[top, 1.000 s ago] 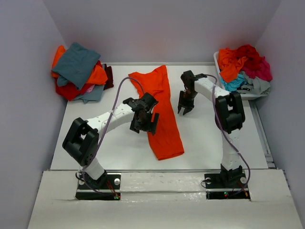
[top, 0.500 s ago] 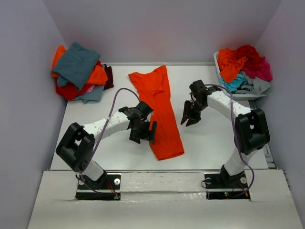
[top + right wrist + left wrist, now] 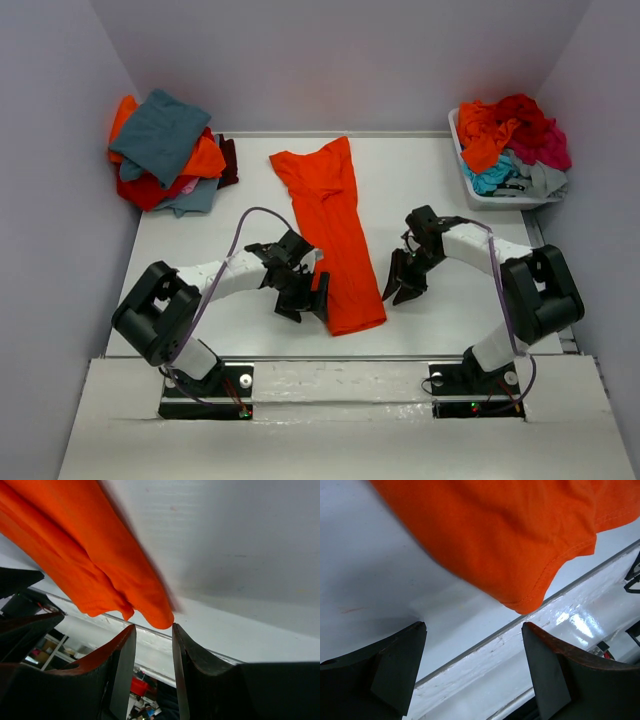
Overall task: Fold and stack the t-shirts
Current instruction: Grab the bottom of the folded rectangular tshirt with both arms
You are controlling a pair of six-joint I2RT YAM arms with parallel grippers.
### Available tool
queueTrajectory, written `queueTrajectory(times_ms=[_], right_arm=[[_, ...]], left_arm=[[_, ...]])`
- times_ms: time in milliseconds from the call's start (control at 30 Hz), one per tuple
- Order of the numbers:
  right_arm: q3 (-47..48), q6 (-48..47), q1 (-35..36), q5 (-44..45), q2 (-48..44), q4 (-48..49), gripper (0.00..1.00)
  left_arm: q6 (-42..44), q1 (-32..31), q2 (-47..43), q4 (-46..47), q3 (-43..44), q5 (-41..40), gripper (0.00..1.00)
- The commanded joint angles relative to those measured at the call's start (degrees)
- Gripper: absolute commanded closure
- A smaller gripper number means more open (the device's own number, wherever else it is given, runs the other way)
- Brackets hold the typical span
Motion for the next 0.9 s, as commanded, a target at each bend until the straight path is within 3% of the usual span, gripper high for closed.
queueTrajectory(times_ms=[0, 400, 867], right_arm=[[-3.32, 1.11, 0.65, -4.62, -2.69, 4.44, 0.59], [-4.21, -0.38, 1.18, -7.43, -1.81, 4.62, 0.59], [-5.79, -0.56, 1.71, -9.54, -0.5, 3.83, 0.59]], left_arm=[[-1.48, -0.29, -2.92, 5.83, -1.92, 4.52, 0.11], [-3.06, -0.29, 0.86, 14.18, -2.54, 7.86, 0.11], [-2.53, -0.29, 2.62, 14.1, -4.56, 7.34, 0.11]])
